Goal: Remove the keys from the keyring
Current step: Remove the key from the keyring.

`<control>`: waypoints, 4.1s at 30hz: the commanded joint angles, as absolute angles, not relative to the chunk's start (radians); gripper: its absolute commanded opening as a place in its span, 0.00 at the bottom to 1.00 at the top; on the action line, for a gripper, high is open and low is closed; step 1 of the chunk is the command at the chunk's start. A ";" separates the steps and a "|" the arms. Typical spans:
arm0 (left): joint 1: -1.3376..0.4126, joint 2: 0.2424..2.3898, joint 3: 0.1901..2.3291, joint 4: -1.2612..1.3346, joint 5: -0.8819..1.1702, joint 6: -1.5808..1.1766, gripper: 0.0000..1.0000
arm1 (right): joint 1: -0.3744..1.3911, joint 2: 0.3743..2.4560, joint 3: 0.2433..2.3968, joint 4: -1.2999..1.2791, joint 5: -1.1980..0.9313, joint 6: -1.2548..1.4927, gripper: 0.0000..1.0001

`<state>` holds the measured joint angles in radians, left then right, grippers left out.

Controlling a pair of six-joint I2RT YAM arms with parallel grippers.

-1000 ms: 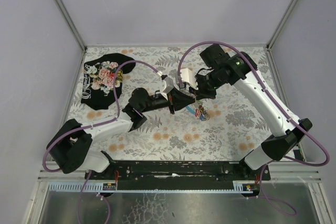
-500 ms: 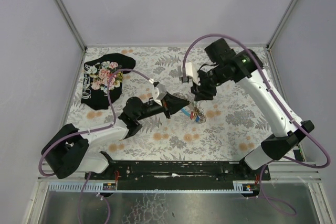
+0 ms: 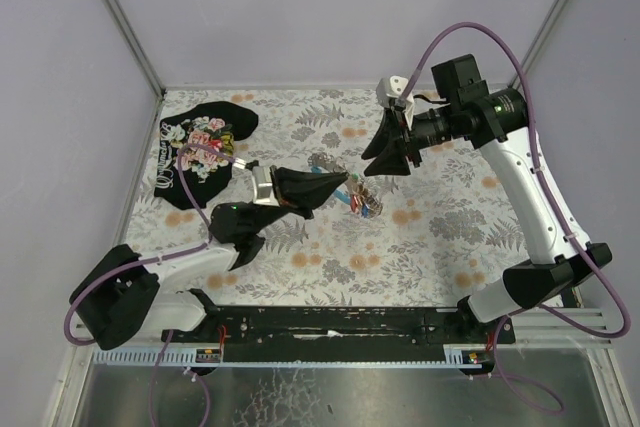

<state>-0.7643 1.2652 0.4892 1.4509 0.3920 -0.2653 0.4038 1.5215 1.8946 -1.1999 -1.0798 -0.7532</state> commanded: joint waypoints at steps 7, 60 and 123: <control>-0.771 1.232 0.593 1.610 0.404 -0.312 0.00 | 0.403 1.445 1.823 -0.877 -1.379 -0.516 0.40; -0.774 1.049 0.503 1.259 0.369 -0.210 0.24 | 0.499 1.458 1.955 -1.117 -0.950 -0.776 0.00; -0.810 1.252 0.575 1.135 0.459 -0.241 0.25 | 0.748 1.584 2.144 -1.433 -0.479 -1.132 0.00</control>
